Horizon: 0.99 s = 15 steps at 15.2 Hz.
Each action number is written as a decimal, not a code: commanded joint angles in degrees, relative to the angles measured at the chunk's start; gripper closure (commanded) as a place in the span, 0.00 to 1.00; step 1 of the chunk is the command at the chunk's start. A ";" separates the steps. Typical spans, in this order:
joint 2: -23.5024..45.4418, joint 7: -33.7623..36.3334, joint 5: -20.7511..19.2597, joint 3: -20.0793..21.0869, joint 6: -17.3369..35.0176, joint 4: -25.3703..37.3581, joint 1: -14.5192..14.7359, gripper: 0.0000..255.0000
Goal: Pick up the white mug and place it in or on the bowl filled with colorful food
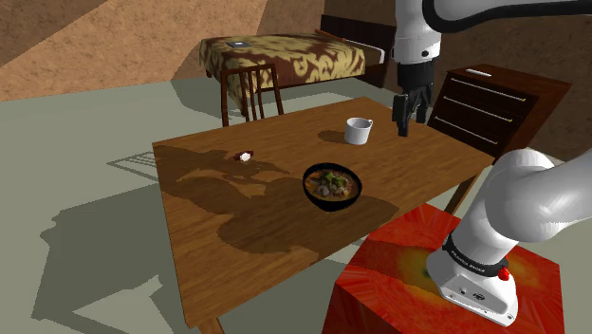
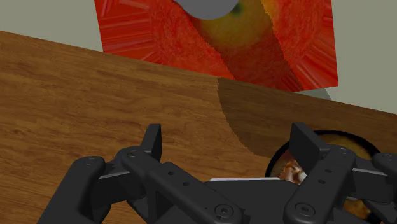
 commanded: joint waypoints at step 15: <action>22.58 -9.23 -5.38 -10.31 24.28 4.86 -3.12 0.00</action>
